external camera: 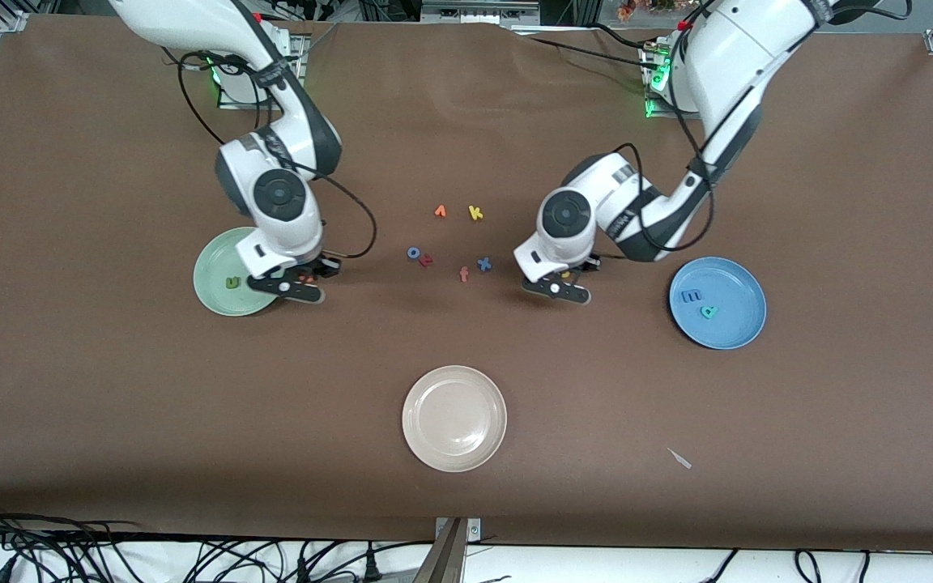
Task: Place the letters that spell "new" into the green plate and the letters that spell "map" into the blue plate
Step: 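Drop 6 on the green plate while the left gripper drops D on the blue plate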
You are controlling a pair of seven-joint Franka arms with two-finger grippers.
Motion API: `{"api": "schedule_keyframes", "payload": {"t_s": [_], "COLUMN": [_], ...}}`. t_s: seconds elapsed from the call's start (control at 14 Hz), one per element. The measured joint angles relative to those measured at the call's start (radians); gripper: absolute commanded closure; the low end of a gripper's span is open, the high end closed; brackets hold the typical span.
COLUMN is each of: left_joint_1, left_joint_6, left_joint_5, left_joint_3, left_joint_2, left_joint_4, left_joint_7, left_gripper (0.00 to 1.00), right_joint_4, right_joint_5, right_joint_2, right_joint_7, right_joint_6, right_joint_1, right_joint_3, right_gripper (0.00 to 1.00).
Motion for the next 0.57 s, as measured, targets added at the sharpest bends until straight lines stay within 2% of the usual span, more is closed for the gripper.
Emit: {"api": "schedule_keyframes", "payload": {"t_s": [0.21, 0.36, 0.5, 0.57], "left_joint_1": [0.123, 0.212, 0.276, 0.301], "left_joint_6": [-0.125, -0.160, -0.192, -0.199], "left_joint_5": [-0.012, -0.012, -0.012, -0.012], "left_joint_3": [0.001, 0.002, 0.006, 0.010], "left_joint_2": [-0.001, -0.001, 0.000, 0.000], "left_joint_4": [0.065, 0.070, 0.070, 0.070], "left_joint_7": [0.276, 0.450, 0.595, 0.660], "left_gripper": [0.95, 0.94, 0.94, 0.94], "right_joint_4": [-0.069, -0.141, -0.216, -0.239], "right_joint_5": [0.029, 0.072, 0.085, 0.085], "right_joint_2": [-0.052, -0.074, -0.081, -0.081], "right_joint_7": [-0.169, -0.279, -0.334, -0.342], "right_joint_6": [0.005, 0.083, 0.189, 0.216], "right_joint_1": [-0.006, -0.007, -0.009, -0.009], "right_joint_3": [-0.094, -0.147, -0.184, -0.190], "right_gripper": [0.84, 0.83, 0.77, 0.71]}}
